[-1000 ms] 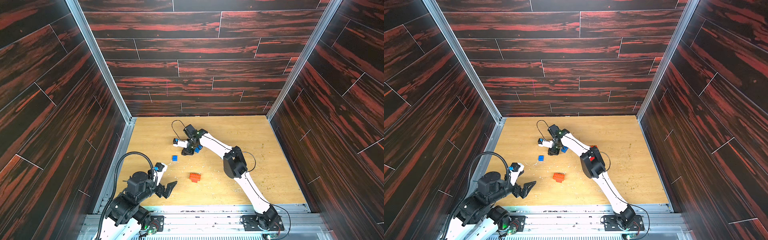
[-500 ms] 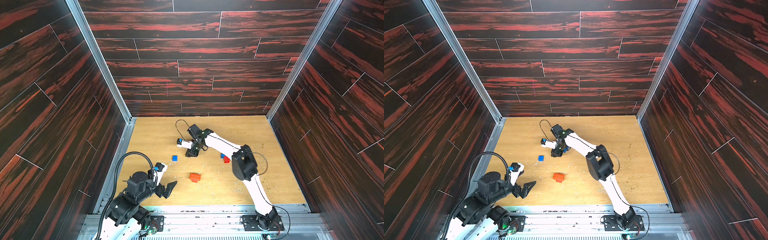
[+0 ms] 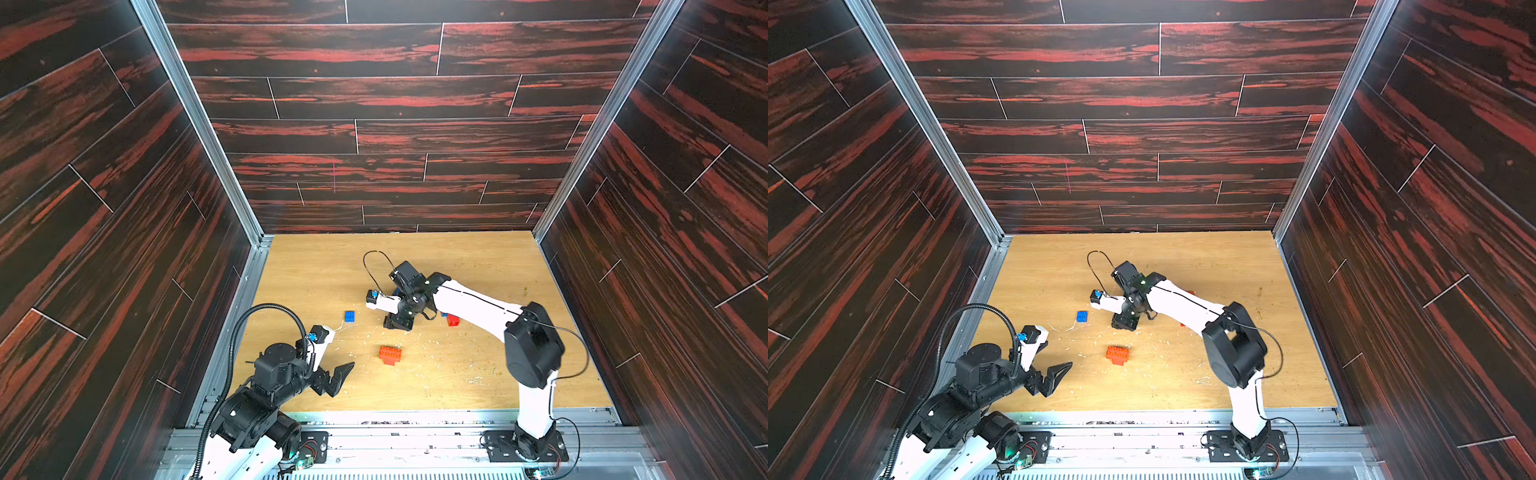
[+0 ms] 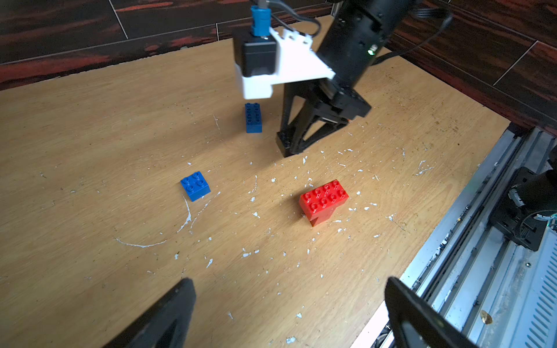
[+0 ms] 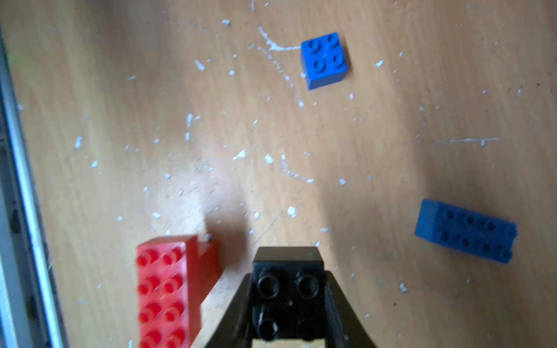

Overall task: Assemble the letter f with lego
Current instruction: Pick up the lego brick from the center of the board, then assemble the lego brick with the lego brick.

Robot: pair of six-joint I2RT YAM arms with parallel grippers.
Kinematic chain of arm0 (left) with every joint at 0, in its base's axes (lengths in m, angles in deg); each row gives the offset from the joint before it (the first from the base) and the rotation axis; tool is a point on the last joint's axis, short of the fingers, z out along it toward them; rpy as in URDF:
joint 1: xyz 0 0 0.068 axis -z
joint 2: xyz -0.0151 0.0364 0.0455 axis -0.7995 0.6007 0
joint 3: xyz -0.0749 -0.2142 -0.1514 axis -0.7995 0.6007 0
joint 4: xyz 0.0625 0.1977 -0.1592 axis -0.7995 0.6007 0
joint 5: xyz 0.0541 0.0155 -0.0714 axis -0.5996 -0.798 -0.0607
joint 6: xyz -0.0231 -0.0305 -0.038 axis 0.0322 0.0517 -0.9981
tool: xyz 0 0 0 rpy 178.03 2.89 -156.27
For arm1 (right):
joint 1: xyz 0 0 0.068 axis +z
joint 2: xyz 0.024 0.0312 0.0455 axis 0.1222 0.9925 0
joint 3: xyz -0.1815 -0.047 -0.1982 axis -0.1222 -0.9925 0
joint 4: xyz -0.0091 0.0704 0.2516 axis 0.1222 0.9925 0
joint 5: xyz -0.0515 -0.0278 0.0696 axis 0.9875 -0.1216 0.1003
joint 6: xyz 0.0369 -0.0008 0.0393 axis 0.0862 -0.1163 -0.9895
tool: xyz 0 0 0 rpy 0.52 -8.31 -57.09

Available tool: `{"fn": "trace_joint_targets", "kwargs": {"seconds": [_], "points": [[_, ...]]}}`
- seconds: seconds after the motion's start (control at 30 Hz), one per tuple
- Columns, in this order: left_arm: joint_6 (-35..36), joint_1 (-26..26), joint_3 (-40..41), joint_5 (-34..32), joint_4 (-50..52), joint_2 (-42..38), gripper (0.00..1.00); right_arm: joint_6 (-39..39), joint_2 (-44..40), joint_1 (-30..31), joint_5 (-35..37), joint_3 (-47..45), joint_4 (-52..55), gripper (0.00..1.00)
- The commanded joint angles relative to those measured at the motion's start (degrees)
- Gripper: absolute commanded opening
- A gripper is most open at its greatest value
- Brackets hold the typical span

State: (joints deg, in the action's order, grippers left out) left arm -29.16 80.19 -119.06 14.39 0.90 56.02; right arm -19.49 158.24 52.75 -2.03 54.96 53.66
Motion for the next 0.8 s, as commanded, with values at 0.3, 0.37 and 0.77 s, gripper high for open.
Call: {"fn": "trace_joint_targets", "kwargs": {"seconds": [0.3,0.37,0.77], "points": [[0.1,0.2,0.6,0.4,-0.5,0.4,1.0,-4.6,-10.3,4.5,1.0,-9.4,-2.1,0.32],[0.1,0.3,0.6,0.5,-0.5,0.3,1.0,-5.1,-11.0,5.3,0.8,-10.6,-2.9,0.32],[0.0,0.3,0.5,1.5,-0.4,0.2,1.0,-4.7,-12.2,7.4,-0.1,-13.0,-3.3,0.32]]}}
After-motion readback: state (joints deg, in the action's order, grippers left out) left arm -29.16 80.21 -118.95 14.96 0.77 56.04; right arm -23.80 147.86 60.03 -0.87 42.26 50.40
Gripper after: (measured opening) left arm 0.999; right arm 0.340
